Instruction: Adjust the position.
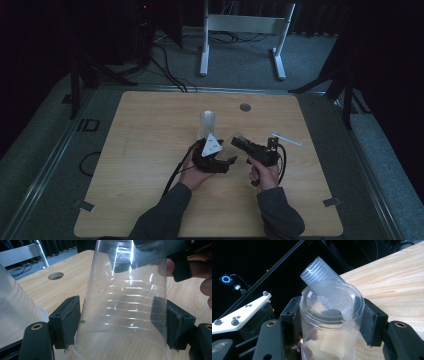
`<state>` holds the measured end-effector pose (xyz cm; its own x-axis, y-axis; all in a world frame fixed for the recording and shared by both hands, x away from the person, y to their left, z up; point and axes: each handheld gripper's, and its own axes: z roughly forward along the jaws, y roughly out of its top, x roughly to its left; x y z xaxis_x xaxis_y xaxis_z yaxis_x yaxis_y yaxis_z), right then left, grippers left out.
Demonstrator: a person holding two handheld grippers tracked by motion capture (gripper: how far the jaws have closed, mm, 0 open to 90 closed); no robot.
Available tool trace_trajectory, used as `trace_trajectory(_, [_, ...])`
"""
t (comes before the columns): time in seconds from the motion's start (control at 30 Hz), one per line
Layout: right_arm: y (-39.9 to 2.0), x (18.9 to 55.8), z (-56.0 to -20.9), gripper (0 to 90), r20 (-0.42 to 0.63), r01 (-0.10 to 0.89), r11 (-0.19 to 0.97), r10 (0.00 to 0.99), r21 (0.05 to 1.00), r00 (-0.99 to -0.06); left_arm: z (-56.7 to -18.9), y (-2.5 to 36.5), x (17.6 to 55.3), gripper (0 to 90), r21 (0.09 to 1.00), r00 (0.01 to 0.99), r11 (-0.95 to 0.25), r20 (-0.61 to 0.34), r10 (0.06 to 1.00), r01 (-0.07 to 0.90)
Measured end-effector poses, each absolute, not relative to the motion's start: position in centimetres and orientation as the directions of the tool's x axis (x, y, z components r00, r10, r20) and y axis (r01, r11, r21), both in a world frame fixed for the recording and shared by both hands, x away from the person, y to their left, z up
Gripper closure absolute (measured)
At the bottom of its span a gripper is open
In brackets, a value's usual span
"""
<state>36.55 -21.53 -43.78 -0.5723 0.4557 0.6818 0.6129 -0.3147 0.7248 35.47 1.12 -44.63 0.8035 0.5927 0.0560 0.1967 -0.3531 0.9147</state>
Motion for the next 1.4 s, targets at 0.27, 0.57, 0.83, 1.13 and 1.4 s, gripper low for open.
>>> trace_trajectory(0.27, [-21.6,36.6,-43.7,41.0,0.677,0.611,-0.307,0.452,0.73,-0.581,-44.5,1.1,35.3,25.6,0.915,0.804,-0.356,0.063,0.591,0.19])
trace_trajectory(0.57, [-21.4,36.6,-43.4,33.0,0.647,0.608,-0.262,0.488,0.749,-0.586,-44.4,1.0,35.1,28.7,0.914,0.809,-0.366,0.077,0.583,0.176])
trace_trajectory(0.83, [-21.6,36.5,-43.3,31.8,0.642,0.608,-0.255,0.492,0.752,-0.588,-44.3,1.4,35.2,29.1,0.911,0.807,-0.372,0.082,0.585,0.176])
trace_trajectory(1.13, [-21.6,36.2,-43.0,31.8,0.609,0.599,-0.208,0.505,0.773,-0.612,-44.1,1.9,35.3,29.2,0.912,0.806,-0.371,0.082,0.586,0.177])
trace_trajectory(1.4, [-22.0,35.5,-42.7,31.9,0.553,0.575,-0.145,0.531,0.805,-0.641,-44.1,2.2,35.3,29.2,0.909,0.804,-0.377,0.086,0.589,0.179])
